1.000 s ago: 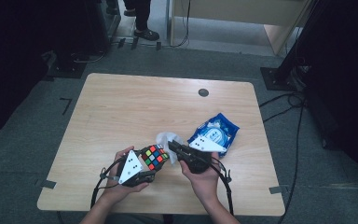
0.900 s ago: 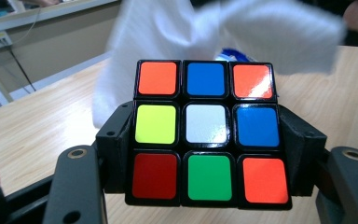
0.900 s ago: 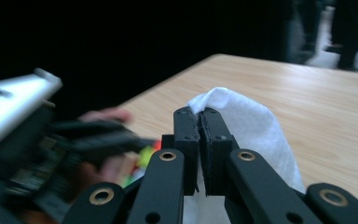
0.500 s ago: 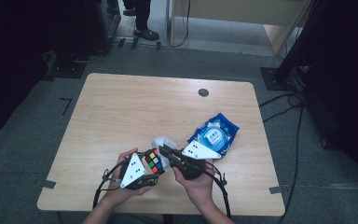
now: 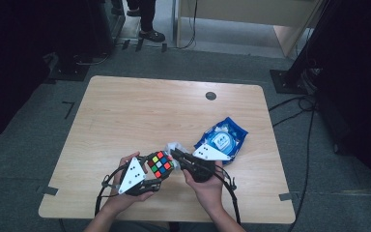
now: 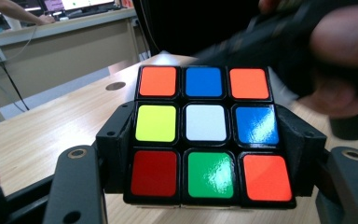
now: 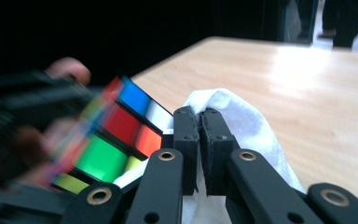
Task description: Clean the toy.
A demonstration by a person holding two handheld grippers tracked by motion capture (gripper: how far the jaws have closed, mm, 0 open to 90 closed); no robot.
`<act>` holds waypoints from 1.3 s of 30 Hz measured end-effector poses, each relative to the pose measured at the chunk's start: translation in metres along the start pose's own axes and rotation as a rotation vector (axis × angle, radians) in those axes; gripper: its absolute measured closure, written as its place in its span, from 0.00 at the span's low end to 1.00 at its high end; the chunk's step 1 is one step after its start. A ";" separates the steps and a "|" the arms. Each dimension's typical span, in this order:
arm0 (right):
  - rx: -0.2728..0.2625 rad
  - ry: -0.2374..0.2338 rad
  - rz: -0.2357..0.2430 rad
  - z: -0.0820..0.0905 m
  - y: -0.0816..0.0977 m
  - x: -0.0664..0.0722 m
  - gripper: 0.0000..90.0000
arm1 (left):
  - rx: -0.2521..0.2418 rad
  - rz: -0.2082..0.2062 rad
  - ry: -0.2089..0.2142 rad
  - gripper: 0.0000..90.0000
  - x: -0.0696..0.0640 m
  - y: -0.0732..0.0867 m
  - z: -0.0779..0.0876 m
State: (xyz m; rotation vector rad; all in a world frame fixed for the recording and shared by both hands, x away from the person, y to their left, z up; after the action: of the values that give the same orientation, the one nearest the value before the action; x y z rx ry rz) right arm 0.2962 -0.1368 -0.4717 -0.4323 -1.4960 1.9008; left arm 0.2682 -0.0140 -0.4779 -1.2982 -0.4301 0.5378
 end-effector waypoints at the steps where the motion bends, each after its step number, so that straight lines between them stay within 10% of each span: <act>1: 0.028 0.009 0.002 -0.003 0.006 -0.004 0.96 | -0.003 -0.001 0.000 0.38 0.000 -0.001 0.001; 5: 0.127 0.042 -0.005 -0.012 0.028 -0.020 0.96 | -0.012 0.003 -0.018 0.38 0.005 -0.003 0.002; 17: 0.040 0.072 -0.020 0.000 0.023 -0.046 0.93 | -0.017 0.049 -0.063 0.38 0.023 -0.002 0.008; 23: 0.118 0.082 0.154 -0.004 0.024 -0.042 0.81 | -0.016 0.071 -0.069 0.38 0.028 -0.001 0.009; 30: 0.139 -0.004 0.093 -0.004 0.022 -0.037 0.59 | -0.018 0.091 -0.094 0.38 0.038 -0.003 0.010; 36: 0.063 0.050 0.221 -0.001 0.018 -0.026 0.44 | -0.019 0.129 -0.110 0.38 0.049 -0.012 0.011; 39: 0.050 -0.038 0.235 -0.004 0.017 -0.011 0.38 | -0.014 0.153 -0.104 0.38 0.050 -0.017 0.010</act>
State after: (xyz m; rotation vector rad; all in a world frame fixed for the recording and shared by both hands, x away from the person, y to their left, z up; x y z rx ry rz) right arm 0.3012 -0.1436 -0.4902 -0.5737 -1.4718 2.1343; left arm 0.3051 0.0208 -0.4592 -1.3270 -0.4234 0.7343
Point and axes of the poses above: each handheld gripper's, and its own axes: z roughly backward along the jaws, y roughly out of its underside, x roughly to its left, the point moved 7 cm from there along -z, roughly forward along the jaws, and after that the axes turned 7 degrees about z, right-handed, at the moved point
